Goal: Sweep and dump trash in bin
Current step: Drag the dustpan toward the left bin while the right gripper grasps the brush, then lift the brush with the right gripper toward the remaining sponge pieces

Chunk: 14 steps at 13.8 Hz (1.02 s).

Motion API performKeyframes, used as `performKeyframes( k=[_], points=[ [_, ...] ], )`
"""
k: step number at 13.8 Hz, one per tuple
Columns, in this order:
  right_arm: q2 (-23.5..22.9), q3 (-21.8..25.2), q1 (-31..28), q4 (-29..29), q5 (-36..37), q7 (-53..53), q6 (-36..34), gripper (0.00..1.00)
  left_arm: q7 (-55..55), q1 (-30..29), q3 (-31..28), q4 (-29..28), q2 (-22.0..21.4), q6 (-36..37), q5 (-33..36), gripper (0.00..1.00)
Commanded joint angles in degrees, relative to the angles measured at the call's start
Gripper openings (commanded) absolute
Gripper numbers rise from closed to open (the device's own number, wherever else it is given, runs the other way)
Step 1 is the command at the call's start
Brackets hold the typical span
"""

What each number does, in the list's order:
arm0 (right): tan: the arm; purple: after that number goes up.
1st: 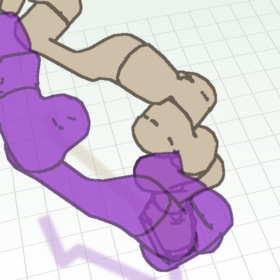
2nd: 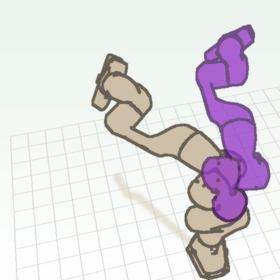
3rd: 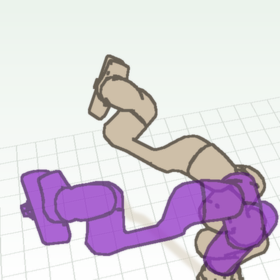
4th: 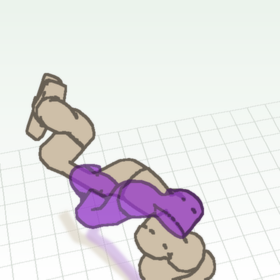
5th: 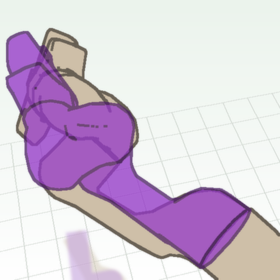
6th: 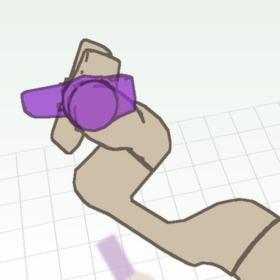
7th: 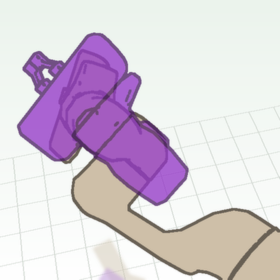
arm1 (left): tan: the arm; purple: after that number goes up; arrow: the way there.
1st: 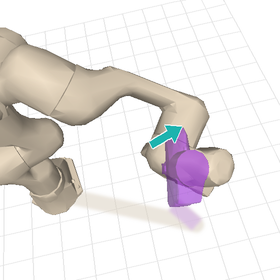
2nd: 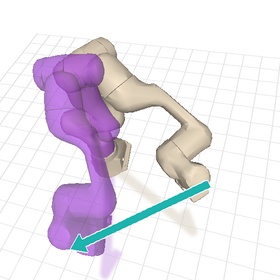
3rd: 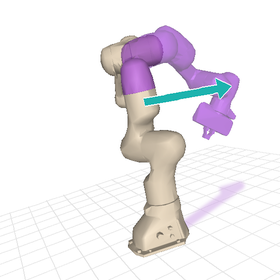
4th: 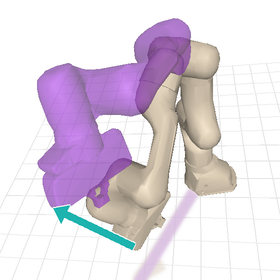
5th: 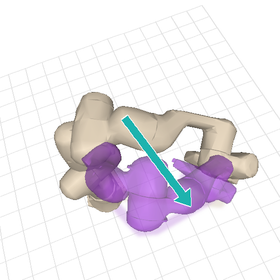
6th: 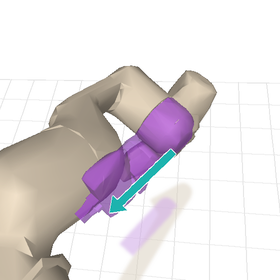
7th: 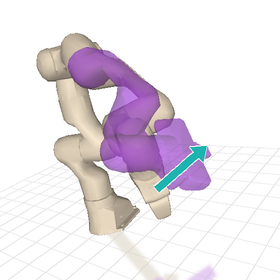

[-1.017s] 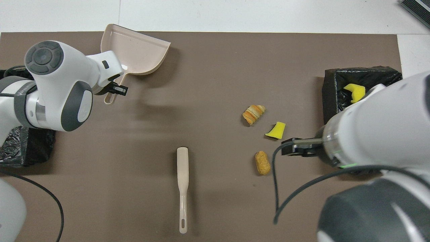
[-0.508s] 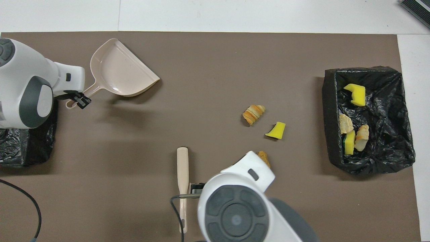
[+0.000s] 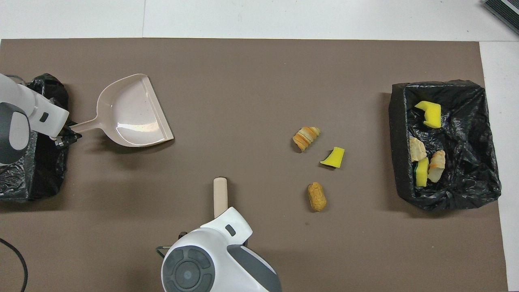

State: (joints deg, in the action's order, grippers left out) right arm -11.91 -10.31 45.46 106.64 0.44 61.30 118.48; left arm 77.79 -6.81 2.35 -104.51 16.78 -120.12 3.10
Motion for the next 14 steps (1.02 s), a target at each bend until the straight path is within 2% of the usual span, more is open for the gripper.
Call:
performKeyframes(
  k=[1,4,5,8,11,13,14],
  points=[
    [-1.19,0.47,1.30,2.67,1.93,1.81,2.45,1.00,9.98,-1.45,0.64,-3.34,-2.28,-2.31,0.68,0.00],
    [1.53,0.38,1.30,11.37,1.85,1.99,10.07,1.00,12.47,-0.31,0.90,-3.78,-2.37,-2.75,0.76,0.00],
    [1.98,0.38,1.30,12.61,1.93,1.73,10.71,1.00,12.82,1.17,0.90,-3.86,-2.37,-3.54,0.76,0.00],
    [3.03,0.38,1.38,14.56,1.94,1.20,11.24,0.83,13.00,1.89,0.90,-4.48,-2.46,-4.42,0.76,0.00],
    [2.95,0.38,1.47,14.47,1.15,1.20,12.12,0.73,13.00,2.15,0.90,-4.83,-2.81,-4.51,0.76,0.00],
    [2.95,0.38,1.47,14.47,0.97,1.20,12.56,0.63,12.56,2.68,0.90,-5.18,-2.90,-4.77,0.68,0.00],
    [2.77,0.38,1.47,14.56,0.88,1.28,13.78,0.50,12.47,2.68,0.81,-5.18,-2.90,-4.78,0.68,0.00]
  ],
)
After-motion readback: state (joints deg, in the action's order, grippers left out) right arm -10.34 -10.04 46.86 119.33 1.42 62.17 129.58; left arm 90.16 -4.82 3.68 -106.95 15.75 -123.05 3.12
